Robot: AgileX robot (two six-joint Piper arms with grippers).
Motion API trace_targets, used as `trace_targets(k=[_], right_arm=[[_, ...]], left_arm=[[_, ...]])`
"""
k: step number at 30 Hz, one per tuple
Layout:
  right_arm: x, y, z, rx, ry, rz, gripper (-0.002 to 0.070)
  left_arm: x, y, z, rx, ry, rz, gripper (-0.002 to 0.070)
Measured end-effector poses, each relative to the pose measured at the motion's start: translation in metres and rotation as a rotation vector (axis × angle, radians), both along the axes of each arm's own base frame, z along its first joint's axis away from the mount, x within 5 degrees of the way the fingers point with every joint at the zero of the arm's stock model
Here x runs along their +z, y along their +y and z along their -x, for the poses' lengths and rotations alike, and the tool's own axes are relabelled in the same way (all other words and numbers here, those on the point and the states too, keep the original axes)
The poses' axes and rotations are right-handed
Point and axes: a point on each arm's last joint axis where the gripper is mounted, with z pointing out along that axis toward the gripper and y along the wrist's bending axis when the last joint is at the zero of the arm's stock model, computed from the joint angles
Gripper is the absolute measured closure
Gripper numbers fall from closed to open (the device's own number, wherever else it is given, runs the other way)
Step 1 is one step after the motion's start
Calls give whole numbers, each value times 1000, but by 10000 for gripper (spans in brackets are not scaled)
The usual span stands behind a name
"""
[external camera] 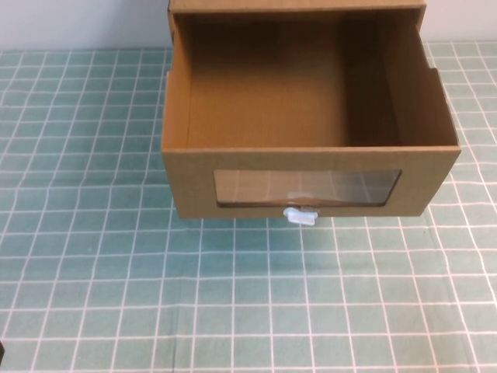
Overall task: Open the shoe box
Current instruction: 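Pull the top drawer of the cardboard box fully open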
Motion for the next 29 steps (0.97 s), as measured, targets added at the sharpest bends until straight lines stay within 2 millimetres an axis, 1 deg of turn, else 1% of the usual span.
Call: trace_targets(k=[4,6,8,15,29], right_arm=[[-45,-2,-8,-66,96,-73,689],[-58,-3,-9,-97,158,-92,689],[-66,-3,-7,-111,234,-92,689],[-69,-3,-6,-86,269,-50,689],[-69,-1,-6,-66,270,-82,689]], left_arm=[[0,0,0,0,-1,4,680],[0,0,0,0,-1,4,680],[0,0,0,0,-1,4,680],[0,0,0,0,-1,4,680],[0,0,0,0,-1,4,680]])
